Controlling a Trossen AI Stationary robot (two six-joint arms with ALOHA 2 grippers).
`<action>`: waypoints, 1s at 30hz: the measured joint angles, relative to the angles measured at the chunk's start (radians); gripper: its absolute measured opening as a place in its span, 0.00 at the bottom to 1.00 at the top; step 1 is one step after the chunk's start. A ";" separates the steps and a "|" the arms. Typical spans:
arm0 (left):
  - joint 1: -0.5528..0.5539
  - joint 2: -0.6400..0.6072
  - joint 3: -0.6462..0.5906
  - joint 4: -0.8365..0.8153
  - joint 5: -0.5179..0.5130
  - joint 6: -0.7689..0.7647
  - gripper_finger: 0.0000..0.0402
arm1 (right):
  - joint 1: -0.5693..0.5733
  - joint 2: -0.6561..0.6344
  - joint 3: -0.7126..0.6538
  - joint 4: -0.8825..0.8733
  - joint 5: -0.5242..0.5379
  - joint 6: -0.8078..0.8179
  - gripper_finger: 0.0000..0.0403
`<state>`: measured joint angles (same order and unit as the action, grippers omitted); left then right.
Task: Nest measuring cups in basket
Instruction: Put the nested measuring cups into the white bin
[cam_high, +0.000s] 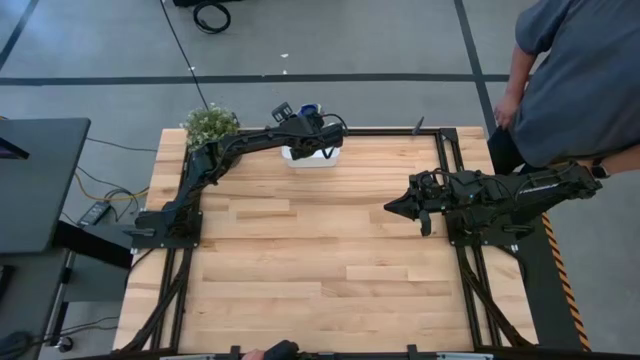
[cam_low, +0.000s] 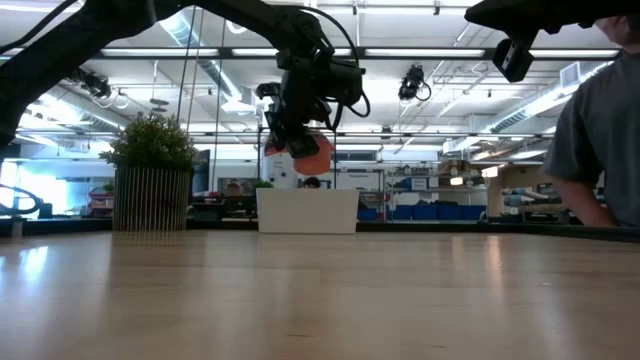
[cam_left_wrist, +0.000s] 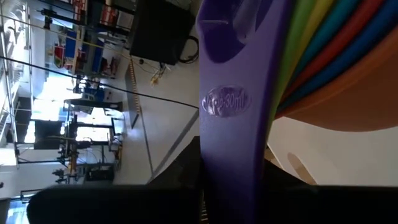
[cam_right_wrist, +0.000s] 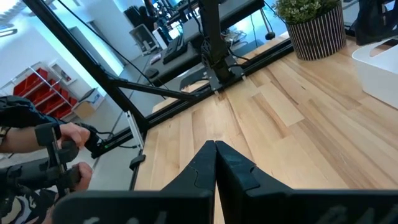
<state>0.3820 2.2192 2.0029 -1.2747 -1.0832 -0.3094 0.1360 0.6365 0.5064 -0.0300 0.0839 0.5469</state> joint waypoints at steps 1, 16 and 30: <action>0.000 0.000 0.000 0.000 0.001 -0.001 0.14 | 0.000 0.000 0.000 0.000 0.000 0.000 0.03; -0.008 0.061 0.002 0.009 -0.010 0.000 0.14 | 0.000 0.000 0.000 0.000 0.000 0.000 0.03; -0.014 0.122 0.000 0.058 -0.038 -0.049 0.14 | 0.000 0.000 0.000 0.008 0.000 0.000 0.03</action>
<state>0.3678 2.3408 2.0033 -1.2162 -1.1211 -0.3588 0.1359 0.6368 0.5064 -0.0223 0.0841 0.5472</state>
